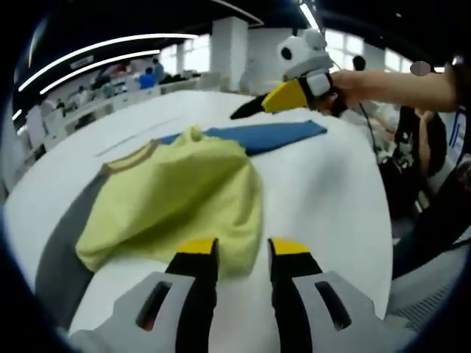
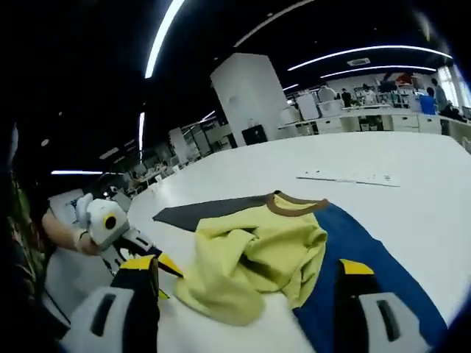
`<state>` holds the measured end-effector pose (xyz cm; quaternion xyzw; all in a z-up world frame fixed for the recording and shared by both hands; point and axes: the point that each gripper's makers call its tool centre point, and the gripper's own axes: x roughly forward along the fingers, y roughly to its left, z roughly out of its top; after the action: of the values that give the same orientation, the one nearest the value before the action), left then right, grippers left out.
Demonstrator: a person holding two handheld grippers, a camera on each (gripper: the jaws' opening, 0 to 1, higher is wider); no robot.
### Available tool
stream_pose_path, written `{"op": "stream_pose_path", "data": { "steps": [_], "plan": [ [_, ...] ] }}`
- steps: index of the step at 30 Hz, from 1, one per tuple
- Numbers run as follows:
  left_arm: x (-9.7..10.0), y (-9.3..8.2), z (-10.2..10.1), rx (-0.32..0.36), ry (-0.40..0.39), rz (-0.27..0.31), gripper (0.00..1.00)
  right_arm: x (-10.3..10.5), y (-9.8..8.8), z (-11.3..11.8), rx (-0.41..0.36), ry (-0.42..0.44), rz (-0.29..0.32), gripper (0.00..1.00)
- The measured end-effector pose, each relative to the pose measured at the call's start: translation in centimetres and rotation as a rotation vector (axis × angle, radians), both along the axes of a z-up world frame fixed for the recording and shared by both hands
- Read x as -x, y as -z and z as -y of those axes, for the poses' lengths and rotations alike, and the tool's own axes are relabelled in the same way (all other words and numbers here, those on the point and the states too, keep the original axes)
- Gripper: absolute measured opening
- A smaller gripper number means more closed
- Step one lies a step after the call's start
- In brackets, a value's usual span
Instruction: Fold the garment on the visible template until the final outline fits inside the template.
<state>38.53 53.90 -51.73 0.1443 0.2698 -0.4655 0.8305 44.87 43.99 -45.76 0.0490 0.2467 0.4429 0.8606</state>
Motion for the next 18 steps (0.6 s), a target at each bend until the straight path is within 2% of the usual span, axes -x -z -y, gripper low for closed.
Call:
{"op": "stream_pose_path", "data": {
  "steps": [4, 6, 8, 11, 18],
  "plan": [
    [0.0, 0.2, -0.1, -0.024, 0.018, 0.016, 0.23, 1.4, 0.1, 0.6, 0.025, -0.03, 0.017, 1.0],
    [0.1, 0.5, -0.1, -0.052, 0.042, 0.036, 0.23, 2.0, 0.2, 0.9, 0.038, -0.032, 0.003, 1.0],
    [0.1, 0.6, -0.1, -0.066, 0.053, 0.043, 0.22, 2.4, 0.1, 1.0, 0.023, -0.027, 0.0, 1.0],
    [0.0, 0.8, 0.0, -0.112, 0.091, 0.086, 0.21, 2.7, 0.1, 1.5, -0.009, 0.003, -0.019, 1.0],
    [-0.3, 1.3, 0.3, -0.13, 0.109, 0.095, 0.17, 3.2, 0.3, 2.3, -0.032, 0.05, -0.033, 0.97]
  ]
}}
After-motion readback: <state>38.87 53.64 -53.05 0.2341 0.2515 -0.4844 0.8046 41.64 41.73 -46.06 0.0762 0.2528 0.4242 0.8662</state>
